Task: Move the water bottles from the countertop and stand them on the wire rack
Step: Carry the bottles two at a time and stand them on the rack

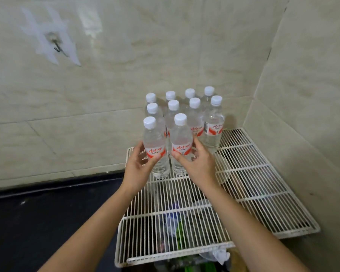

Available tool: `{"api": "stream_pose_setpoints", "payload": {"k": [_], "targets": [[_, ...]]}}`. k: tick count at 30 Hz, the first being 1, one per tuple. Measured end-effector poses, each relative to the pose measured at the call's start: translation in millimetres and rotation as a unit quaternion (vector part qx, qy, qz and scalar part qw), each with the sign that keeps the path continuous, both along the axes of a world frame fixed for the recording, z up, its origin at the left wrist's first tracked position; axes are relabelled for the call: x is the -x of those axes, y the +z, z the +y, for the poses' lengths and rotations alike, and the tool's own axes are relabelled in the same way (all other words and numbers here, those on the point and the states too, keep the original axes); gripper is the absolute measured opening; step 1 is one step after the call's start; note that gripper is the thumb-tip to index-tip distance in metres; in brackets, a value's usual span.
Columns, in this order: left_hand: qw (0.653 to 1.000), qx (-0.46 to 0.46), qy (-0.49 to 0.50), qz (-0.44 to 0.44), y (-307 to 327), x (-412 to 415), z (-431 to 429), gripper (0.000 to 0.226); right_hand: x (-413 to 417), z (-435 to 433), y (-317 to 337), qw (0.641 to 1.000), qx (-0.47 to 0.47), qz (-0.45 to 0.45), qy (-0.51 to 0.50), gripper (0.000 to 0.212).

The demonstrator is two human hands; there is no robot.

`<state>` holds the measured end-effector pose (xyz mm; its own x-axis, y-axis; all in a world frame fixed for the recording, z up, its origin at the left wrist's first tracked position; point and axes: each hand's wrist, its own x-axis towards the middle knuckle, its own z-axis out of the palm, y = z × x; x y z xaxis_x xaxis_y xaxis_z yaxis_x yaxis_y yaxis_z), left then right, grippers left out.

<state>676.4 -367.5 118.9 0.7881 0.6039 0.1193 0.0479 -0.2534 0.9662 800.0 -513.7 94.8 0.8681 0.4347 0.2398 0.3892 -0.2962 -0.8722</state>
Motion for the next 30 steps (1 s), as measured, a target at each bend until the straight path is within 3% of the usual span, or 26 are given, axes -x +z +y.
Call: {"api": "stream_pose_setpoints", "payload": {"k": [3, 6, 9, 13, 16, 19, 23, 27, 30], "targets": [[0.999, -0.042, -0.003, 0.032, -10, 0, 6, 0.068, -2, -4, -7, 0.997, 0.062, 0.014, 0.040, 0.088], [0.992, -0.045, -0.022, 0.116, -29, 5, 5, 0.079, -3, -12, -24, 0.988, 0.107, 0.068, 0.087, 0.090], [0.987, -0.044, -0.007, 0.154, -45, 10, -3, 0.062, 1, -18, -34, 0.980, 0.144, 0.093, 0.101, 0.070], [0.986, -0.063, 0.003, 0.156, -56, 5, -5, 0.051, 5, -12, -47, 0.981, 0.182, 0.022, 0.058, 0.067], [0.978, -0.115, 0.007, 0.176, -65, -1, 3, 0.050, 3, -6, -52, 0.969, 0.244, -0.034, 0.029, 0.065], [0.975, -0.112, 0.018, 0.191, -83, -11, 15, 0.053, -2, -1, -52, 0.958, 0.275, -0.083, 0.016, 0.064], [0.973, -0.103, 0.006, 0.207, -64, -9, 6, 0.056, -8, 1, -50, 0.960, 0.275, -0.056, 0.028, 0.061], [0.980, -0.089, 0.007, 0.177, -29, 5, -8, 0.069, 6, -3, -43, 0.979, 0.202, -0.012, 0.010, 0.089], [0.966, -0.199, 0.094, 0.139, -15, 39, -9, 0.069, 27, -7, -20, 0.977, 0.122, -0.173, -0.021, 0.079]]}}
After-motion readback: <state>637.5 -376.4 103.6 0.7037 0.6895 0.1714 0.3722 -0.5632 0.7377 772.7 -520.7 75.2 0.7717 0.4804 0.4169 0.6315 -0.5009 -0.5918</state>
